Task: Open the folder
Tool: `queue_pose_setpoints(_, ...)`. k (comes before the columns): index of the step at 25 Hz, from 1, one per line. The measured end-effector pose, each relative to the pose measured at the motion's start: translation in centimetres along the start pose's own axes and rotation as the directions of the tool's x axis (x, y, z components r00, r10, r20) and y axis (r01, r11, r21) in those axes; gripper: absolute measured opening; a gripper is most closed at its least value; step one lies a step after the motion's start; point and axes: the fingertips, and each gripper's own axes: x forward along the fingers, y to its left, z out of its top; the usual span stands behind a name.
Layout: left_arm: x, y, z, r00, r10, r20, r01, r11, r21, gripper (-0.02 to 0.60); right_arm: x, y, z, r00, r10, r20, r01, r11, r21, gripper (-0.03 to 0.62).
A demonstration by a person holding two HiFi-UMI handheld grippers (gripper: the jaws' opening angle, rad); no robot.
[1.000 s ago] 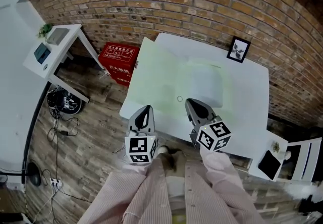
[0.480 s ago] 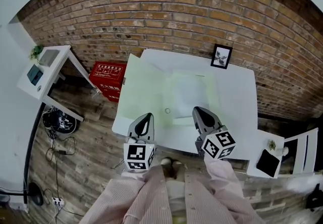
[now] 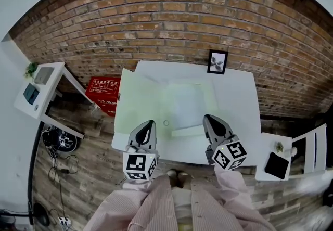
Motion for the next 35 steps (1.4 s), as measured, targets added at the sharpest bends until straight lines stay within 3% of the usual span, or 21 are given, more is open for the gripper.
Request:
queue_pose_setpoints(14, 0.5, 1.3, 3.0, 0.998, 0.010, 0.056, -0.009, 1.000, -0.021, -0.008, -1.7, -3.3, 3.7, 0.996, -0.063, 0.068, 0.065, 0.997, -0.038, 0.005)
queue_pose_setpoints(25, 1.2, 2.1, 3.2, 0.997, 0.045, 0.055, -0.044, 0.999, -0.010, -0.008, -1.6, -4.8, 4.6, 0.987, -0.115, 0.115, 0.121, 0.992, -0.043, 0.003)
queue_pose_setpoints(35, 1.4, 2.6, 2.7, 0.997, 0.065, 0.041, -0.064, 0.998, -0.018, -0.008, -0.7, -4.9, 4.0, 0.990, -0.100, 0.100, 0.104, 0.994, -0.038, 0.003)
